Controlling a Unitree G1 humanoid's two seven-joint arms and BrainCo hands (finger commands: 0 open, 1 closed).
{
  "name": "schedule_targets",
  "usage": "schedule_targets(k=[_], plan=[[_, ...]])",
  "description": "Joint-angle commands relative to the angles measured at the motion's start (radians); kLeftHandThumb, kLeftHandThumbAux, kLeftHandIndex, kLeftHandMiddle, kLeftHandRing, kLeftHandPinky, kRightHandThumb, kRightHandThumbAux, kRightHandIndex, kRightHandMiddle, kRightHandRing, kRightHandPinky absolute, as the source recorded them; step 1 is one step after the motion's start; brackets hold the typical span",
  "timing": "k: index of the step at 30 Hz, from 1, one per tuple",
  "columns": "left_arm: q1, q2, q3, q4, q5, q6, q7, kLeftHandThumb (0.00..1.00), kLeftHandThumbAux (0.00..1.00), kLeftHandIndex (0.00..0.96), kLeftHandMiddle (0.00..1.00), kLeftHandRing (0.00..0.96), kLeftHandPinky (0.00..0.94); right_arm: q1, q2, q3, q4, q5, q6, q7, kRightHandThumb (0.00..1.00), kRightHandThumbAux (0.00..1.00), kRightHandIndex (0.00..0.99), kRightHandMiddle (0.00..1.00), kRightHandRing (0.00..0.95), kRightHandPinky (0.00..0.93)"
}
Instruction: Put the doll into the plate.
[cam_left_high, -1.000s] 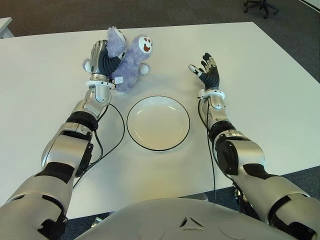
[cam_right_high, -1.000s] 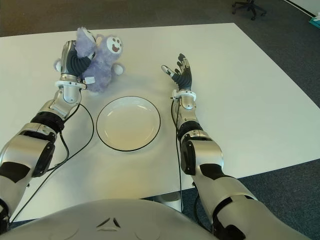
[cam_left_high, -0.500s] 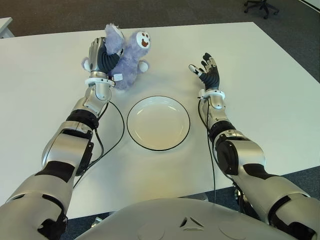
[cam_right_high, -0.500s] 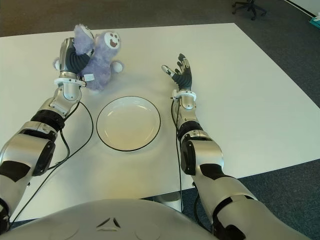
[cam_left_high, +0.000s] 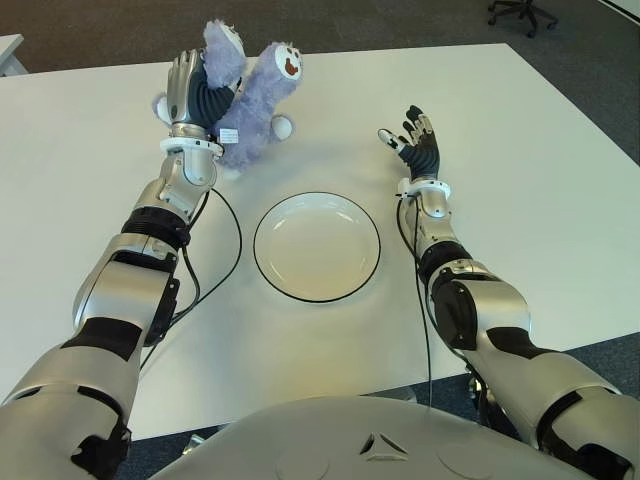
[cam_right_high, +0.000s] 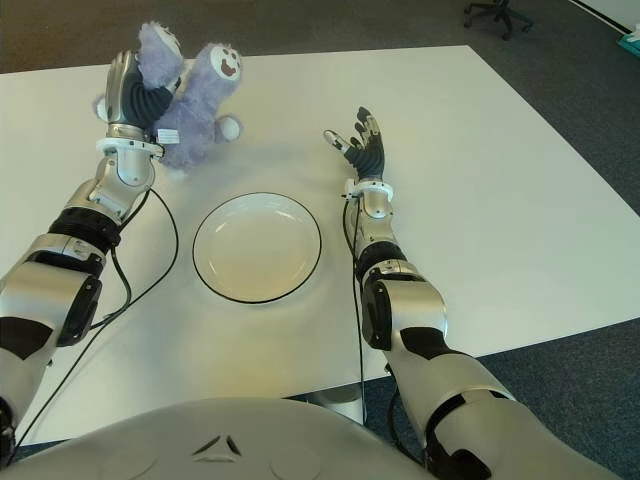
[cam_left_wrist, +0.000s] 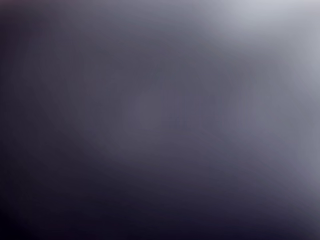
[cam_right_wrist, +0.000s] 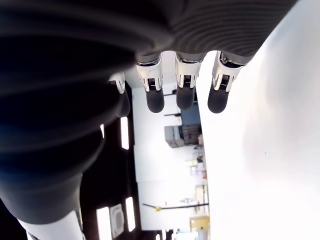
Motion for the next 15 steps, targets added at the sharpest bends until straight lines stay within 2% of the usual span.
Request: schedule_targets(k=[1,10,15], plan=[[0.017,0.010,0.019,-0.061,-0.013,0.028,-0.036,0.937,0.618,0.820,0.867,0.882,0.880,0.100,0.015,0.001,0.067,-0.008,0.049,-0.010,0.093,0.792,0.090,0.044,0.042,0.088],[0.031,0.017,0.030,-0.125,-0.002,0.065,-0.064,0.935,0.618,0.818,0.867,0.882,0.878,0.099,0.013,0.004,0.069,-0.010,0.053,-0.011,0.086,0.785,0.087,0.042,0.039,0.085],[0.045,0.017,0.053,-0.194,-0.034,0.080,-0.113,0.950,0.607,0.835,0.883,0.899,0.890,0.097,0.011,0.005,0.070,-0.010,0.057,-0.007,0.088,0.785,0.088,0.042,0.037,0.081]])
